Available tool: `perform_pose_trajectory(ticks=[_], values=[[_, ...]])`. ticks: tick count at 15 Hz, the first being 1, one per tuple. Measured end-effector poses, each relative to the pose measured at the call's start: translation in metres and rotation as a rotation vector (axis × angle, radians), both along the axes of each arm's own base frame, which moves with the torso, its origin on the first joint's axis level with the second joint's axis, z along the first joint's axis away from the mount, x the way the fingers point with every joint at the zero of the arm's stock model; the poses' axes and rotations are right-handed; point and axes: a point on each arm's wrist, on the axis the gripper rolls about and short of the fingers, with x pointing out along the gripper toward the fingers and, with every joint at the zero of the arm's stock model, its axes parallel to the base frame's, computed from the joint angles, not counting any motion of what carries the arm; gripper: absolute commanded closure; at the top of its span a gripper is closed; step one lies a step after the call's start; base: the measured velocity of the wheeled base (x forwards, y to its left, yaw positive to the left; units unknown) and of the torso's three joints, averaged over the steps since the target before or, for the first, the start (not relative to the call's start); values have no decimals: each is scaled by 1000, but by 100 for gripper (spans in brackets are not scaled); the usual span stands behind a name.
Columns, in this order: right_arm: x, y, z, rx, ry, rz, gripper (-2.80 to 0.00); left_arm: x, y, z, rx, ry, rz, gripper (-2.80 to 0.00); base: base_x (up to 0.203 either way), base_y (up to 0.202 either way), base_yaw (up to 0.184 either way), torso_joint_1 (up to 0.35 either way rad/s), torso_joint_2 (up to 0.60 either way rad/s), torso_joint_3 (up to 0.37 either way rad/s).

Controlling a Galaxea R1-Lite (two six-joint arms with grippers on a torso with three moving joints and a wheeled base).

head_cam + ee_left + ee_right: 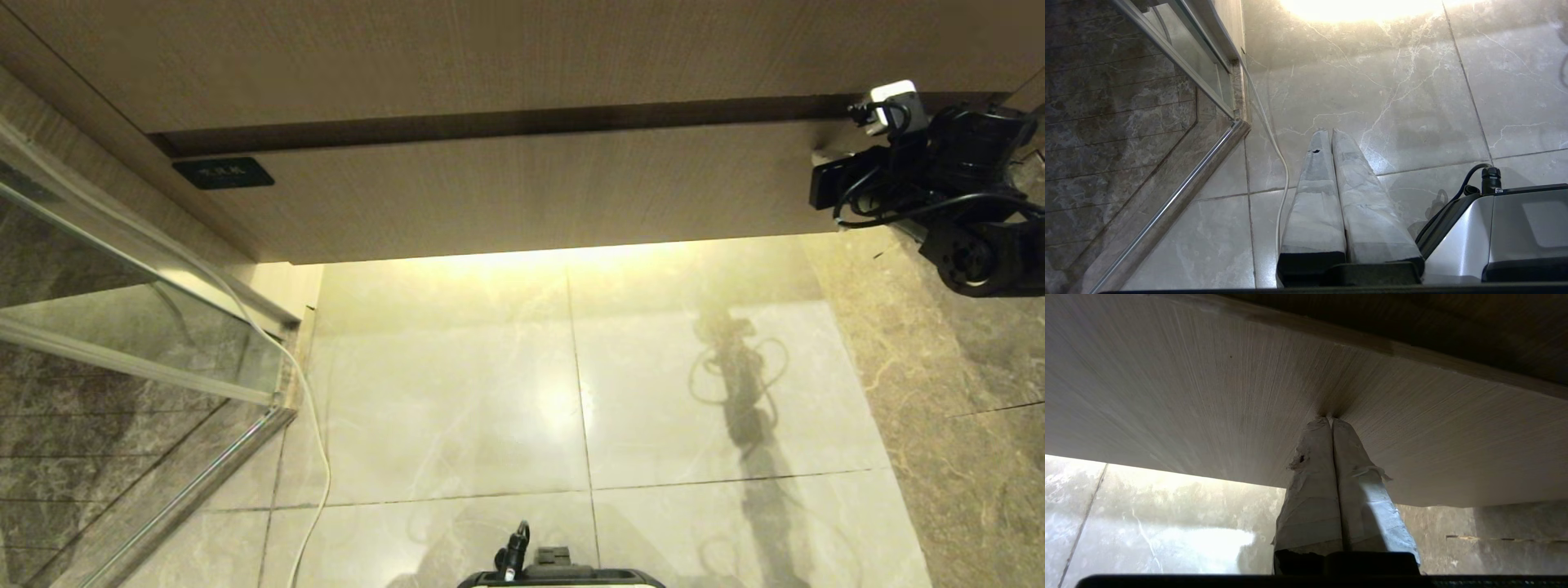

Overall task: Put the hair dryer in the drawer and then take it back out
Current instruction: Close the drawer

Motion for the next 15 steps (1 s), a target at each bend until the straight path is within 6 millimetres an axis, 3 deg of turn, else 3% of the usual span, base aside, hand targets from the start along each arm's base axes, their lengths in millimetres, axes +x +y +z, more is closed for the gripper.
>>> perform_pose_trajectory(ticks=[9, 13, 15], values=[[14, -1, -3, -5, -15, -2, 0, 0, 0, 0, 1, 0, -1, 0, 0, 0, 0, 0, 0, 0], [-7, 0, -26, -12, 241, -2, 0, 0, 0, 0, 0, 0, 0, 0, 0, 0, 0, 0, 0, 0], [-30, 1, -31, -21, 373, 1, 0, 0, 0, 0, 0, 0, 0, 0, 0, 0, 0, 0, 0, 0]])
